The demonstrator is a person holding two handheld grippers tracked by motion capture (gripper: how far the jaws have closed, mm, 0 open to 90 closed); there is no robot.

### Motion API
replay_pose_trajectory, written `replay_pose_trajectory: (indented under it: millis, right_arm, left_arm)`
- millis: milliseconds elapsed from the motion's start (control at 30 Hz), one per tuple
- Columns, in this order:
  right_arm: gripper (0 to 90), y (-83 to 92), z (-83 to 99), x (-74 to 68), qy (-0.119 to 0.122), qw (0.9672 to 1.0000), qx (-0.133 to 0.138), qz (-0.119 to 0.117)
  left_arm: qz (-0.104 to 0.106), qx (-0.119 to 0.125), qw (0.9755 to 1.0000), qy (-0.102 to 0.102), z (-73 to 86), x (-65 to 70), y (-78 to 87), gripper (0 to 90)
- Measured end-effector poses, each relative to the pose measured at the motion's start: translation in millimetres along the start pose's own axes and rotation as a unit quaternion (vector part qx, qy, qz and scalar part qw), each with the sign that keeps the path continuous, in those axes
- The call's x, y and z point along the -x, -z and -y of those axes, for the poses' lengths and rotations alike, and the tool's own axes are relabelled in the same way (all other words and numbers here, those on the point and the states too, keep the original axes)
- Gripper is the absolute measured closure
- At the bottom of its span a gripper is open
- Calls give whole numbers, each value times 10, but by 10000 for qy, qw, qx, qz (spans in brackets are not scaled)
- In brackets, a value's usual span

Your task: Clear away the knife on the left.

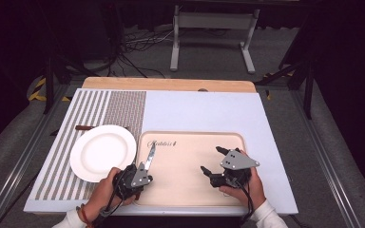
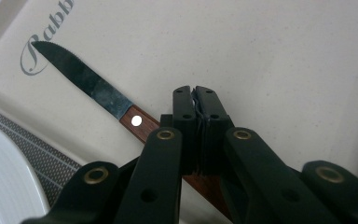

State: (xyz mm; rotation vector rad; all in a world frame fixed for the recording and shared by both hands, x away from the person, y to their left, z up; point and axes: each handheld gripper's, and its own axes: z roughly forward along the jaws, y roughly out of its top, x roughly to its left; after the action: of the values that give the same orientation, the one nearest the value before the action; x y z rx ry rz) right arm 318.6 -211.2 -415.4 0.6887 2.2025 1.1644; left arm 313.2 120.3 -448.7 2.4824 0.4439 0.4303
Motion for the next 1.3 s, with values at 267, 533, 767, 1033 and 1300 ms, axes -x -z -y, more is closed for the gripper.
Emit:
replay_pose_trajectory:
  millis: [267, 533, 767, 1033, 1300]
  right_arm:
    - [192, 15, 7, 19, -27, 10000, 47, 31]
    - [192, 23, 9, 2, 85, 9999, 49, 101]
    - [192, 34, 2, 10, 92, 9998, 126, 109]
    - [192, 66, -7, 5, 109, 9995, 261, 110]
    - [192, 83, -12, 2, 123, 9993, 326, 127]
  left_arm:
    - [135, 380, 9991, -91, 3, -53, 95, 857]
    - [74, 842, 9964, -85, 34, -121, 252, 822]
    - [-18, 1224, 9924, -122, 57, -194, 382, 783]
    - [-238, 1602, 9866, -213, 119, -286, 532, 680]
    - [-422, 1776, 9831, -147, 206, -397, 636, 585]
